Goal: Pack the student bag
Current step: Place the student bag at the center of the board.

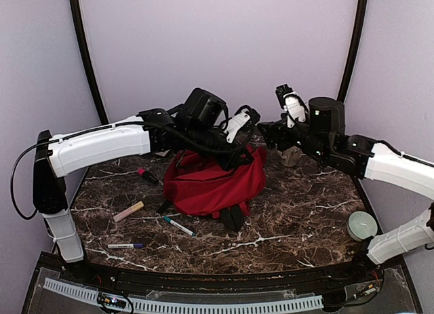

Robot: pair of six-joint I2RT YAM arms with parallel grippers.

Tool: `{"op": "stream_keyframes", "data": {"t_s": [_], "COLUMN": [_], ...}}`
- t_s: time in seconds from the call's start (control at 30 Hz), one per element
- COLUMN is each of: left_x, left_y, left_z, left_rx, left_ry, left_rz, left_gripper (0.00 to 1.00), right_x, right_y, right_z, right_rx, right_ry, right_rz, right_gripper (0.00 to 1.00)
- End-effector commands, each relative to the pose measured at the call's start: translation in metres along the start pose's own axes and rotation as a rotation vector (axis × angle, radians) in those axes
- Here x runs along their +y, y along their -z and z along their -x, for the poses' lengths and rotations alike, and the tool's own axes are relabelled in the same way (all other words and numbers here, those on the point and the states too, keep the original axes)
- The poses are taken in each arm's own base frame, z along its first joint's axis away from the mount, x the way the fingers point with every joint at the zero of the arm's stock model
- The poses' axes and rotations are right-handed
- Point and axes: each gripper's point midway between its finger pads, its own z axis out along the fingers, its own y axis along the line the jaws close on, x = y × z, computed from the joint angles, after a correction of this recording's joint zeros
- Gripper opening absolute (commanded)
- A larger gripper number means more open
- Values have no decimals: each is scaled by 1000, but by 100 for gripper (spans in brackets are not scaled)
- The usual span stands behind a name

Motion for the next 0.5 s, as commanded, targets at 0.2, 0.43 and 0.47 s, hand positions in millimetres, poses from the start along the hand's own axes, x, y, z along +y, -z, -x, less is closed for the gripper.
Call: {"op": "stream_keyframes", "data": {"t_s": [0.2, 0.43, 0.47], "left_x": [-7, -9, -10], "left_y": [-17, -38, -41], "left_z": [72, 92, 94], "left_rx": [-184, -214, -216], "left_ry": [68, 146, 159], "left_rz": [-74, -125, -132], "left_gripper": [0, 0, 0], "right_x": [-60, -84, -86], "right_y": [76, 111, 114], "right_z": [-13, -22, -23], "right_rx": [4, -18, -18], "right_ry": [-135, -248, -261], "right_rz": [-227, -317, -327], "right_gripper": [85, 84, 84]}}
